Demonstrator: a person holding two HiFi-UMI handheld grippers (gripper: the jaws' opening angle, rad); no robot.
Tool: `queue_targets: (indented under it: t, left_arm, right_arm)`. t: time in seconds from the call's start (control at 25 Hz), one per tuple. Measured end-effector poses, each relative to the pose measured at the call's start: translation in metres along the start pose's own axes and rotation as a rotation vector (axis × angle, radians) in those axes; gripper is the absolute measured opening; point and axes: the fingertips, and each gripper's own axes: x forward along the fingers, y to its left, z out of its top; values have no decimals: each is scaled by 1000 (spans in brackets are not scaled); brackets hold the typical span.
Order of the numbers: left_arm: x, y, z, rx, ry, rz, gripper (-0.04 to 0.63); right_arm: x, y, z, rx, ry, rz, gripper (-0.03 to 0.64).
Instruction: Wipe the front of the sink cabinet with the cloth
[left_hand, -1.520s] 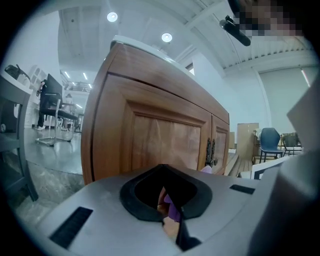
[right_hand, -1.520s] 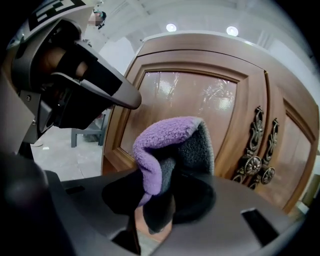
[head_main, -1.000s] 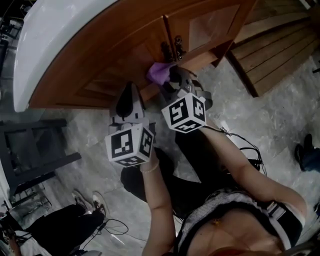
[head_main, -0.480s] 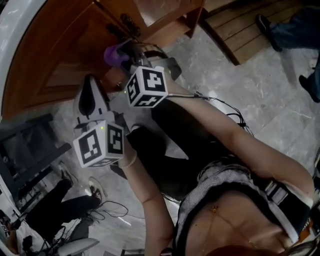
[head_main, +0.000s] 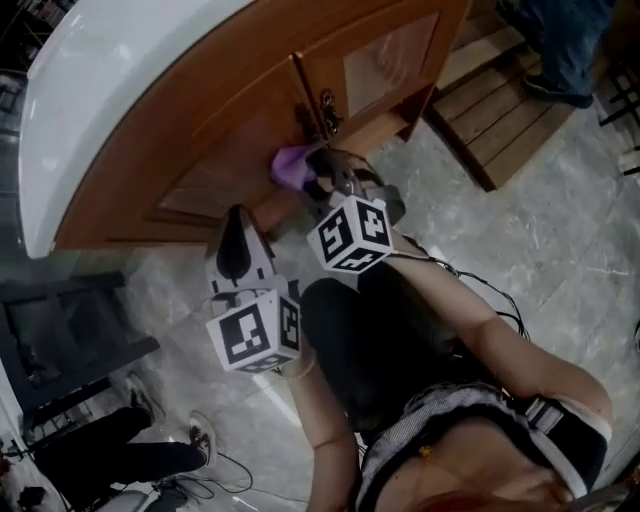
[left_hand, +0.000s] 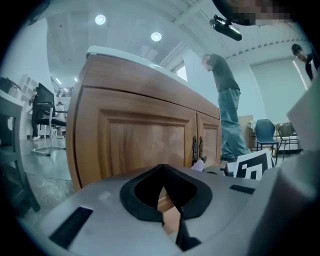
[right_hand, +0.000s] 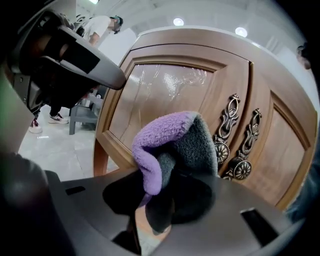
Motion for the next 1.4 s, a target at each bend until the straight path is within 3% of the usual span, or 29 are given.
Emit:
queue_targets:
  t: [0.16,0.36,0.64,0.84,1.04,1.2,1.4]
  left_arm:
    - [12,-2,4,8,14,-72,2]
    - [24,-18,21,-7,18,-149,0]
    - [53,-61,40,-3,-13,-171,0]
    - [60,-96,43,5,26,-198,2]
    - [63,-110,72,70,-31,-178,0]
    - [57,-117,80,78,-40,-182,2]
    - [62,-117,71,70,-32,-176,2]
  right_arm:
    - [-9,3,1,15,40,61,176]
    - [-65,-20,31,153,-32,165,176]
    - [-98,-106,60,186,-183,76,177]
    - [-111,-125,60,289,-232,120,176]
    - [-119,-157,94,203,-301,108,177]
    - [-110,-156,97,108,-230,123,177]
    - [-106,-157,90,150,-258,69,176]
